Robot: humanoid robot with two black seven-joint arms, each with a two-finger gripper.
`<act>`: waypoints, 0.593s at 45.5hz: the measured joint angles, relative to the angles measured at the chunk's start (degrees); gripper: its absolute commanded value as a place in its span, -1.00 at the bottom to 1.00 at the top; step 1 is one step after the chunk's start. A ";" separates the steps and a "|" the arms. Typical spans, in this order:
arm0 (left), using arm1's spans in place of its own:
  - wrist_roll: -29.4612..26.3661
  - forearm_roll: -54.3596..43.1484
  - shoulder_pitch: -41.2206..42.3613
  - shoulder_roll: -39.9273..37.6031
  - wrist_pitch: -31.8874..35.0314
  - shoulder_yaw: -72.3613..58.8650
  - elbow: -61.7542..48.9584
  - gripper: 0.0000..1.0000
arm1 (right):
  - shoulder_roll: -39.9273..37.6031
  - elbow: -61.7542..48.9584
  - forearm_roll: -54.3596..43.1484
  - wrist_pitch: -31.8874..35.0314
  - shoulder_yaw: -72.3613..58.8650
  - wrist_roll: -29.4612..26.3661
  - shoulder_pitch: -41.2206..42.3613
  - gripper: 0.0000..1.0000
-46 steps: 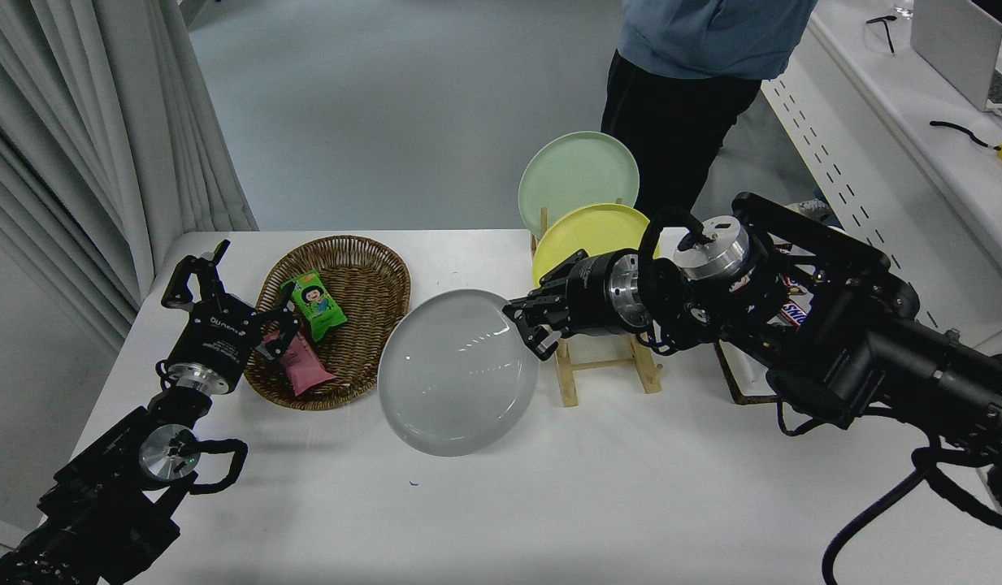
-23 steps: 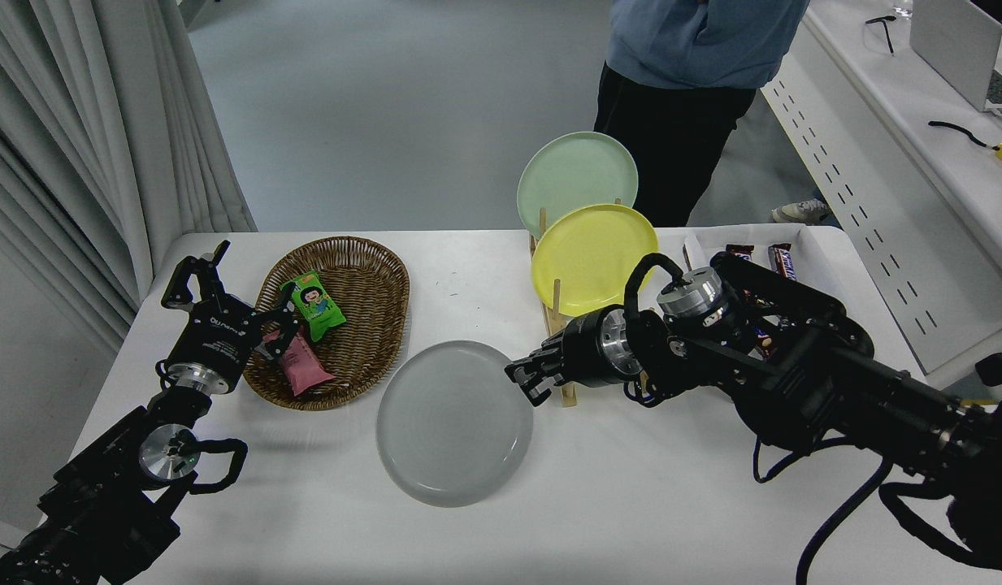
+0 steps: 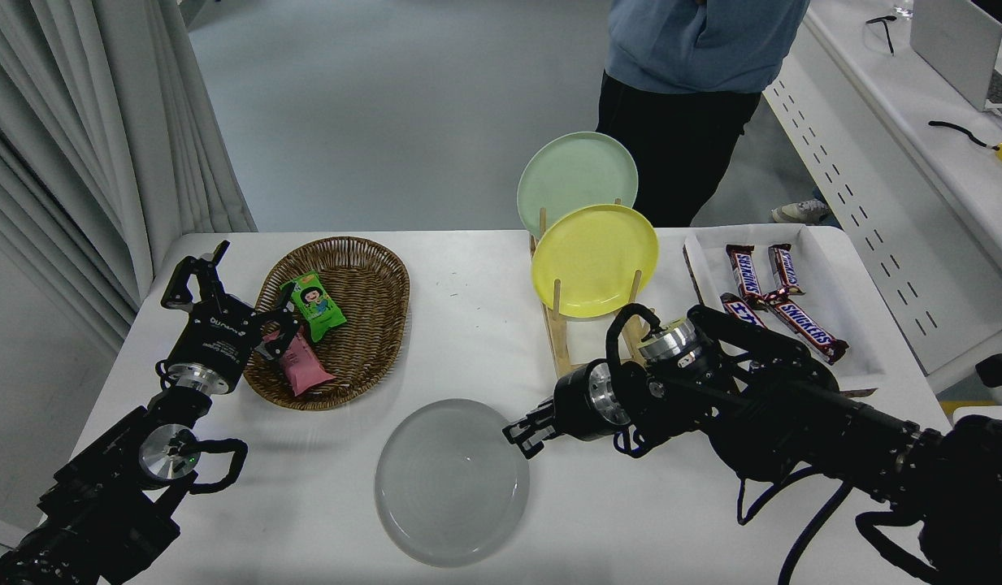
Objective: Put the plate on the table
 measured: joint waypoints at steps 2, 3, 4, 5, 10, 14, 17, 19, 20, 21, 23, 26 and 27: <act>0.00 0.00 0.00 0.00 0.00 0.00 0.00 1.00 | 0.05 -0.06 0.13 0.00 -0.16 0.00 -0.24 -1.00; 0.00 0.00 0.00 0.00 0.00 0.00 0.00 1.00 | 0.07 -0.10 0.21 0.00 -0.24 0.00 -0.42 -1.00; 0.00 0.00 0.00 0.00 0.00 0.00 0.00 1.00 | 0.09 -0.12 0.25 0.00 -0.29 0.00 -0.54 -1.00; 0.00 0.00 0.00 0.00 0.00 0.00 0.00 1.00 | 0.10 -0.15 0.28 0.00 -0.35 0.00 -0.66 -1.00; 0.00 0.00 0.00 0.00 0.00 0.00 0.00 1.00 | 0.15 -0.24 0.52 0.00 -0.57 0.00 -1.23 -1.00; 0.00 0.00 0.00 0.00 0.00 0.00 0.00 1.00 | 0.12 -0.28 0.71 0.00 -0.61 0.00 -1.61 -1.00; 0.00 0.00 0.00 0.00 0.00 0.00 0.00 1.00 | 0.01 -0.30 0.83 0.00 -0.61 0.00 -1.91 -1.00; 0.00 0.00 0.00 0.00 0.00 0.00 0.00 1.00 | -0.02 -0.30 0.85 0.00 -0.61 0.00 -1.99 -1.00; 0.00 0.00 0.00 0.00 0.00 0.00 0.00 1.00 | -0.04 -0.30 0.89 0.00 -0.61 0.00 -2.06 -1.00; 0.00 0.00 0.00 0.00 0.00 0.00 0.00 1.00 | -0.08 -0.30 0.91 0.00 -0.61 0.00 -2.15 -1.00; 0.00 0.00 0.00 0.00 0.00 0.00 0.00 1.00 | -0.20 -0.30 0.98 0.00 -0.58 0.00 -2.26 -1.00; 0.00 0.00 0.00 0.00 0.00 0.00 0.00 1.00 | -0.51 -0.30 1.18 0.00 -0.55 0.01 -2.48 -1.00; 0.00 0.00 0.00 0.00 0.00 0.00 0.00 1.00 | -0.63 -0.30 1.26 0.00 -0.55 0.01 -2.54 -1.00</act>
